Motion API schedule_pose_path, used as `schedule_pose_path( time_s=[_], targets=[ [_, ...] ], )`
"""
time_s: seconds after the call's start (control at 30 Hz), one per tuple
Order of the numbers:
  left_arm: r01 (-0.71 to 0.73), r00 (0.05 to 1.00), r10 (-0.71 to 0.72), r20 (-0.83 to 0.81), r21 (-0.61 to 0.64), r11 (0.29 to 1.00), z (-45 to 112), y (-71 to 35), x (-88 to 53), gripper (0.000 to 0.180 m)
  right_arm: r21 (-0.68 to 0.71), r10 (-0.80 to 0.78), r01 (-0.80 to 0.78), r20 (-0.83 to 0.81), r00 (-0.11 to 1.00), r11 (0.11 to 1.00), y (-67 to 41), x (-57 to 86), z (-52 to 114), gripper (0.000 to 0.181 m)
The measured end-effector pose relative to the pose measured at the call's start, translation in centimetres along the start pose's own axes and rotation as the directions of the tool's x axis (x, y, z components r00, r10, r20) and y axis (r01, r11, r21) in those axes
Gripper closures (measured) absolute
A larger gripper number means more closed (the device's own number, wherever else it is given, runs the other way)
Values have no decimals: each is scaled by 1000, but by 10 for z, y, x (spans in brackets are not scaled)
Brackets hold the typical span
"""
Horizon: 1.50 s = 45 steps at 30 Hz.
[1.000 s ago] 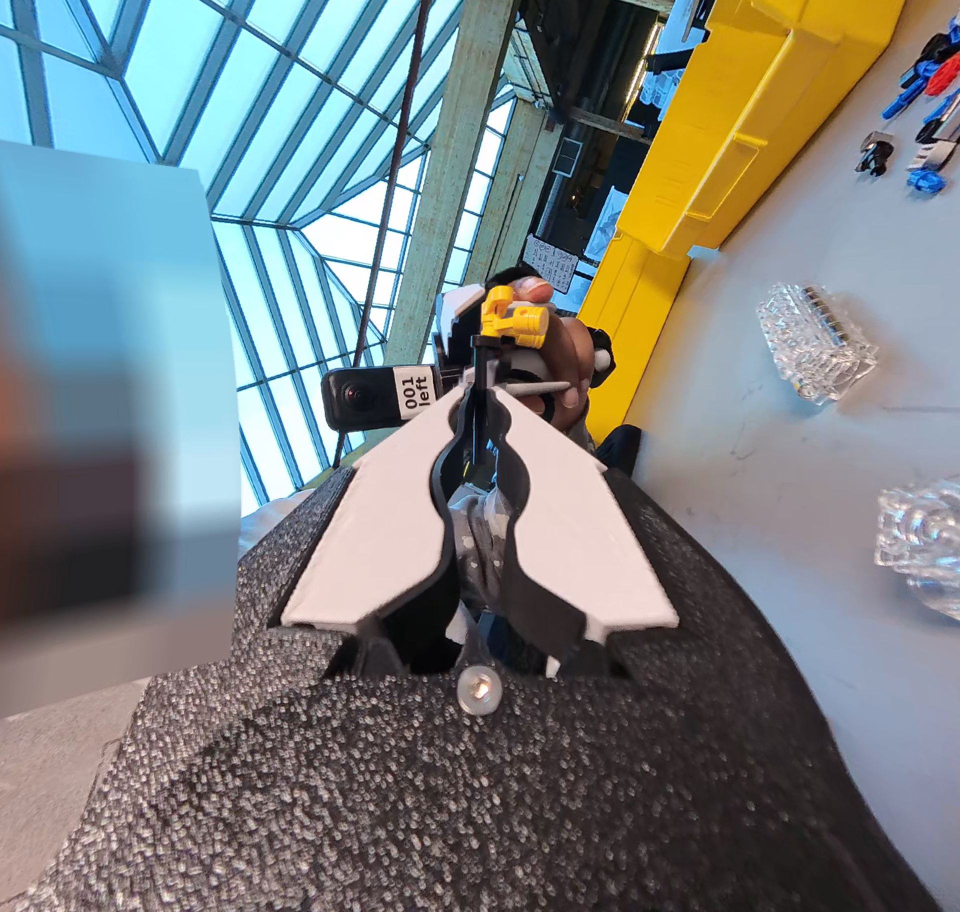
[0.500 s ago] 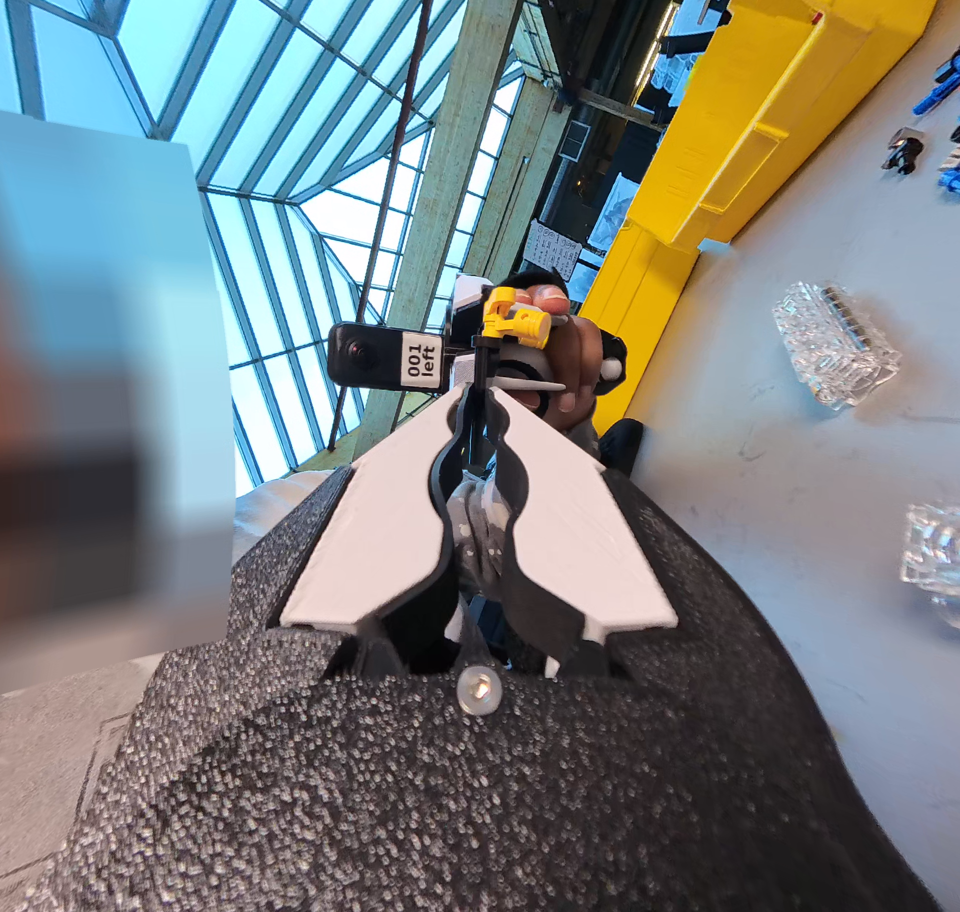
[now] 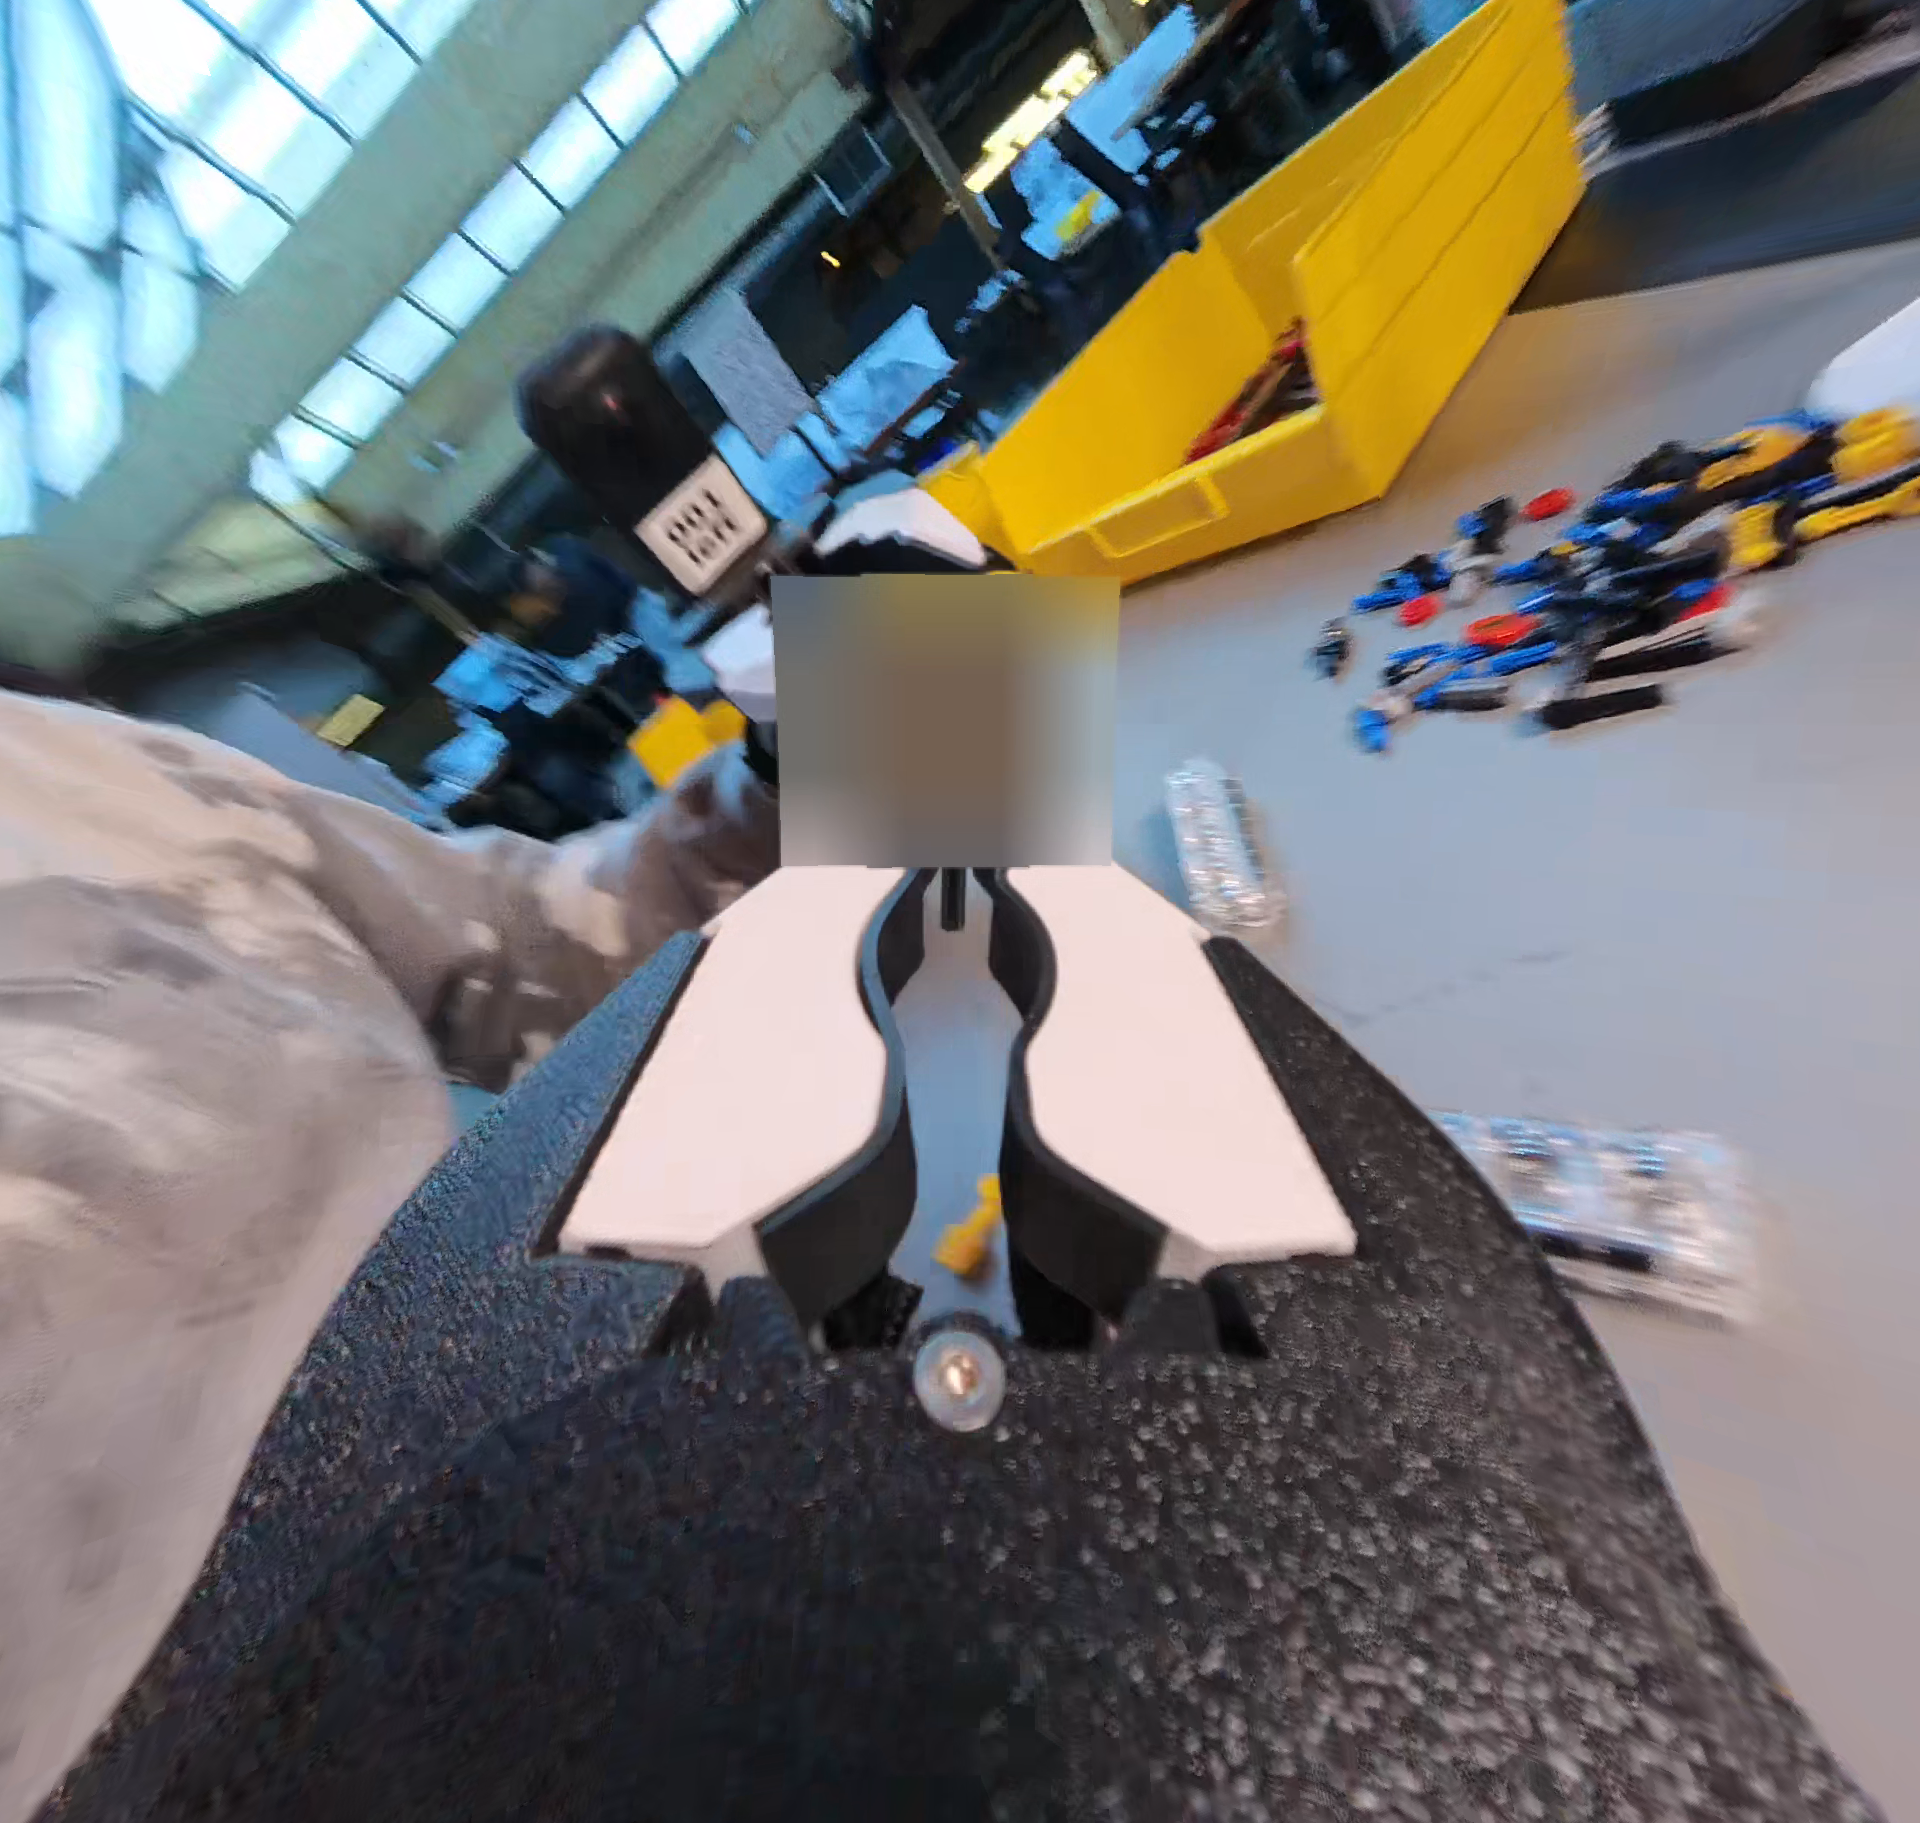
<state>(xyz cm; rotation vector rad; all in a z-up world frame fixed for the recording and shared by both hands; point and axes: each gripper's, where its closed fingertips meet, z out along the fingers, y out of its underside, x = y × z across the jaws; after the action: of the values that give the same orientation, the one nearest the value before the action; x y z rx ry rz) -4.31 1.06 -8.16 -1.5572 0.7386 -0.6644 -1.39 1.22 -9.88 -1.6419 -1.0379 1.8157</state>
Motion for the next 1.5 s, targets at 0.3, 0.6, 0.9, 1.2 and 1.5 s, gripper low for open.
schedule_pose_path(
  time_s=[0.3, 0.6, 0.9, 1.2, 1.5],
  targets=[
    [248, 968, -248, -34, -8, 969, 13, 7, 1, 160, -338, -716, 633, -272, 643, 696, 5, 23, -5, 177],
    [237, 971, -235, -44, 65, 969, 0, -11, -3, 160, -436, -883, 886, -465, -68, 161, -63, -3, -45, 177],
    [200, 973, -184, -137, 120, 972, 3, -31, 23, 155, -541, -928, 834, -245, -282, -110, -31, -2, -24, 179],
    [358, 920, -348, -178, 30, 933, 13, -21, 27, 155, -542, -926, 820, -184, -329, -184, -17, -7, -9, 179],
    [332, 930, -332, -161, -28, 943, 16, -12, 30, 148, -557, -930, 818, -210, -303, -141, -22, 0, -14, 178]
  ],
)
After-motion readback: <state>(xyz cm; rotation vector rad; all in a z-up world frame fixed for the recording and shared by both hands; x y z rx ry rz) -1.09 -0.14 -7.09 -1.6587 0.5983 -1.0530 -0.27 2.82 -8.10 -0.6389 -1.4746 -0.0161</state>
